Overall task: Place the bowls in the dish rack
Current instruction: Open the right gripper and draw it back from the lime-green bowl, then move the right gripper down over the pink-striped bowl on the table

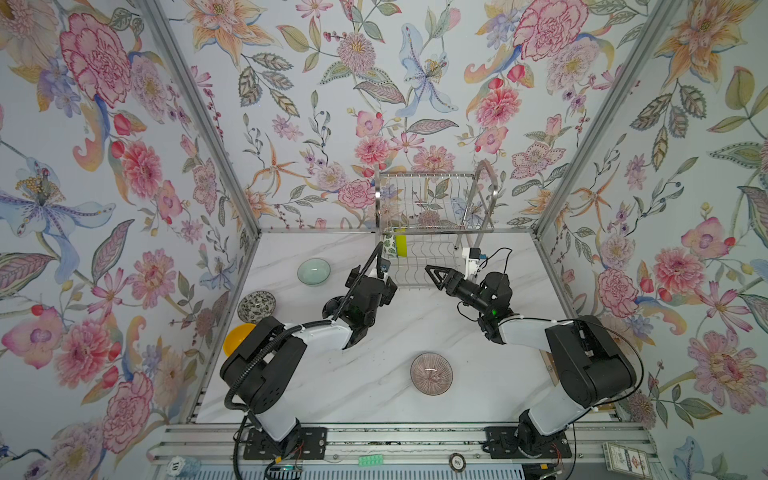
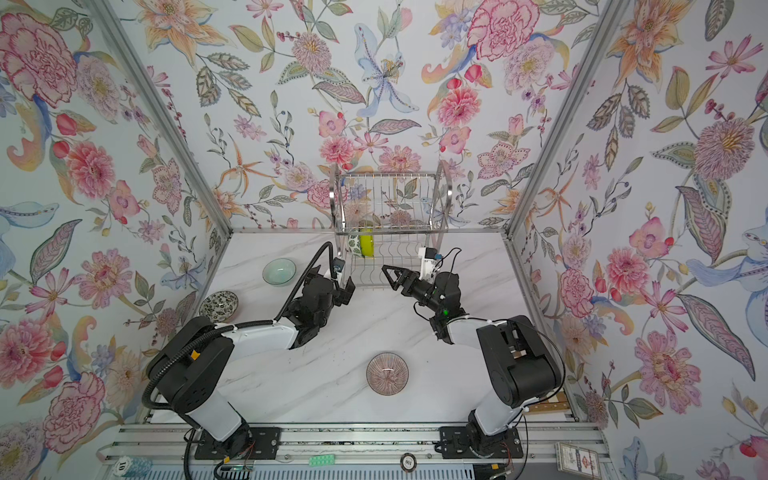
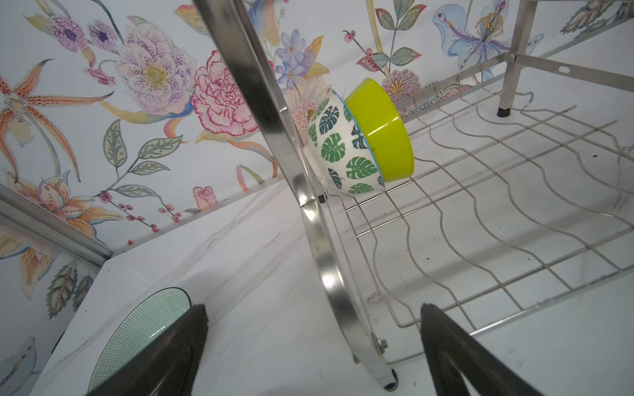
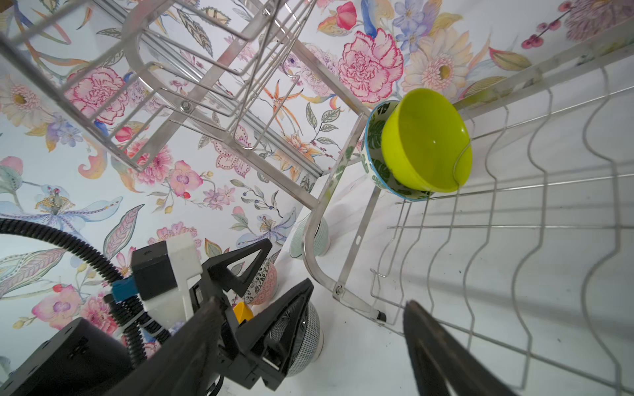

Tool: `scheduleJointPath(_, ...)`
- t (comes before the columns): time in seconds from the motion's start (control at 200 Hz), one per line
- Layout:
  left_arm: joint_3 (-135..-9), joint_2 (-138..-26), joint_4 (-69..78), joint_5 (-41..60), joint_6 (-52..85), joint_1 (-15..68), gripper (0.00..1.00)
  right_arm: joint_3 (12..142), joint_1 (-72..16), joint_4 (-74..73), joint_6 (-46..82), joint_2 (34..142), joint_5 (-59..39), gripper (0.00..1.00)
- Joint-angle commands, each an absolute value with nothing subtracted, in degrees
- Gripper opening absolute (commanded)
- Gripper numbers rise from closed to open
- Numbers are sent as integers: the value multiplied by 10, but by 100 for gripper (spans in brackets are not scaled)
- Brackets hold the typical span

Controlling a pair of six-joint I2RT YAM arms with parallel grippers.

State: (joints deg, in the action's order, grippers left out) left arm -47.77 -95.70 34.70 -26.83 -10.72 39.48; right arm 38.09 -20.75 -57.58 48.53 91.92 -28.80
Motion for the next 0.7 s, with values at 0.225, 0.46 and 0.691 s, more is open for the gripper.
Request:
scheduleJointPath(0.225,-525,-901,190,-444,-30,430,99,393,-258,-272,365,771,-129,99)
scheduleJointPath(0.46,-542,-814,-23,-313,154,431,99,402,-290,-79,383,705,26,99)
scheduleJointPath(0.691,-446,-731,-20,-211,270,436,99,416,-305,87,341,667,-6,99)
